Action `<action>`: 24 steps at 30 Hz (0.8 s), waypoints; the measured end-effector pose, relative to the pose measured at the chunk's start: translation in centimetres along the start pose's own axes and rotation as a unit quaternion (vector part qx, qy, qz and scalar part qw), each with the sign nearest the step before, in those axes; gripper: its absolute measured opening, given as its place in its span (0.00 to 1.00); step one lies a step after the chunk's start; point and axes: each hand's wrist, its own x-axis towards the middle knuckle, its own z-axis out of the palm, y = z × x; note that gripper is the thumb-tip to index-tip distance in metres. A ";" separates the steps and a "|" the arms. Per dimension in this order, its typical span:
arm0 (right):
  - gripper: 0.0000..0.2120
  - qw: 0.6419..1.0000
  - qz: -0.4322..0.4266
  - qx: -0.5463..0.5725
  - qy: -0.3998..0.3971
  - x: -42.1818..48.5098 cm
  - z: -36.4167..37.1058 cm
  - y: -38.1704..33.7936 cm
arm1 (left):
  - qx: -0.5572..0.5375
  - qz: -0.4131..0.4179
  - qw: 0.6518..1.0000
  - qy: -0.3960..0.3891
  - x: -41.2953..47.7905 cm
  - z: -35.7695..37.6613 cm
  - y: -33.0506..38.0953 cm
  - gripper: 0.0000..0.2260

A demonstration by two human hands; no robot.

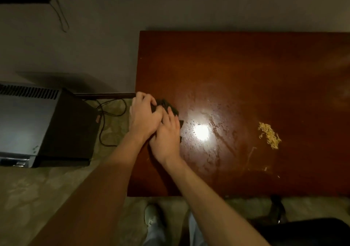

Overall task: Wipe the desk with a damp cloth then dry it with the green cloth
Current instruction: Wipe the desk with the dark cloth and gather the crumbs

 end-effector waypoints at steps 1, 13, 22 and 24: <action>0.34 1.000 0.015 0.001 0.013 -1.1 0.2 -0.3 | 0.001 0.007 1.000 -0.010 -0.4 0.1 0.2 0.04; 0.29 0.996 0.070 0.002 0.047 -8.9 -4.3 3.7 | 0.044 0.172 0.975 -0.134 -5.9 3.6 5.5 0.03; 0.25 0.996 -0.049 0.013 -0.066 -13.7 -11.6 14.0 | 0.059 0.296 0.929 -0.213 -9.0 7.6 10.1 0.03; 0.24 0.991 -0.073 0.005 -0.111 -14.0 -13.8 16.3 | 0.066 0.338 0.911 -0.229 -9.5 8.1 11.0 0.03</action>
